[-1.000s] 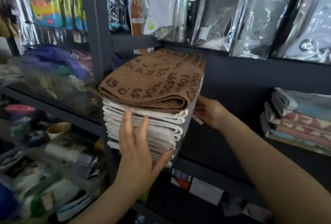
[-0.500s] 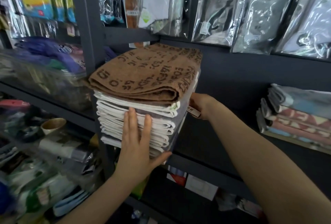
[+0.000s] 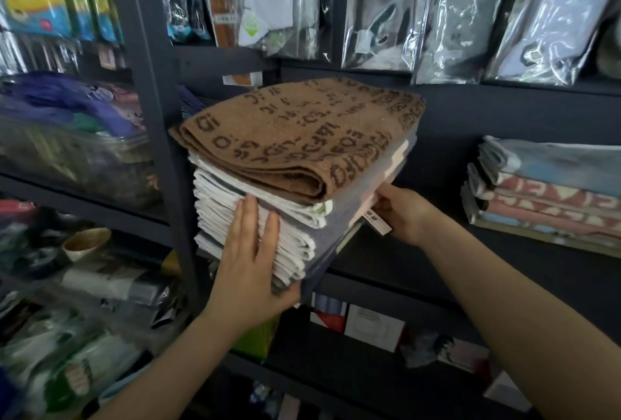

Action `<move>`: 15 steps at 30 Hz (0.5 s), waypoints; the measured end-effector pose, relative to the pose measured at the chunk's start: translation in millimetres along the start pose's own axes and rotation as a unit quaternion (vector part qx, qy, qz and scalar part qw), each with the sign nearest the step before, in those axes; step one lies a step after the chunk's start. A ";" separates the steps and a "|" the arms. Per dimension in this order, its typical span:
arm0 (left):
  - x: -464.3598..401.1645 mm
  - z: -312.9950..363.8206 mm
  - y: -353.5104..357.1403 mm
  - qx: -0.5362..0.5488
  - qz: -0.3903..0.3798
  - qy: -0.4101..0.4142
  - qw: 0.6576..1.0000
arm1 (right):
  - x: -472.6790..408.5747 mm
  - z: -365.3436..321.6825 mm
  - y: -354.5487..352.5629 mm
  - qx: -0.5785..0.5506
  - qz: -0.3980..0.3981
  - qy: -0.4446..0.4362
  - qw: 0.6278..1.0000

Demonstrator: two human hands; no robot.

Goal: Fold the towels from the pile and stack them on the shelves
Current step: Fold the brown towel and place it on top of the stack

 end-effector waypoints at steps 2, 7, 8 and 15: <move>2.0 -2.7 -0.5 0.003 -0.008 -0.016 1.000 | 5.3 -0.3 1.1 -0.050 0.009 -0.003 0.999; 0.4 -4.5 -4.8 -0.017 -0.023 -0.016 0.999 | 4.4 8.0 -4.8 -0.063 0.087 0.036 0.994; 0.0 -3.8 -6.9 -0.011 -0.022 -0.022 0.999 | 3.0 8.0 -3.7 -0.053 0.090 0.044 0.994; 5.9 28.1 -10.5 -0.028 0.021 -0.017 0.999 | -9.8 10.0 10.5 0.052 0.075 0.082 0.992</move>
Point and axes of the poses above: each hand's wrist, its own x-axis away from the middle knuckle, its own y-axis out of the palm, z = x × y, the point moved 9 cm from there along -x, towards the middle knuckle, and after that the axes turned 4 degrees about -y, right-handed, at the moved point
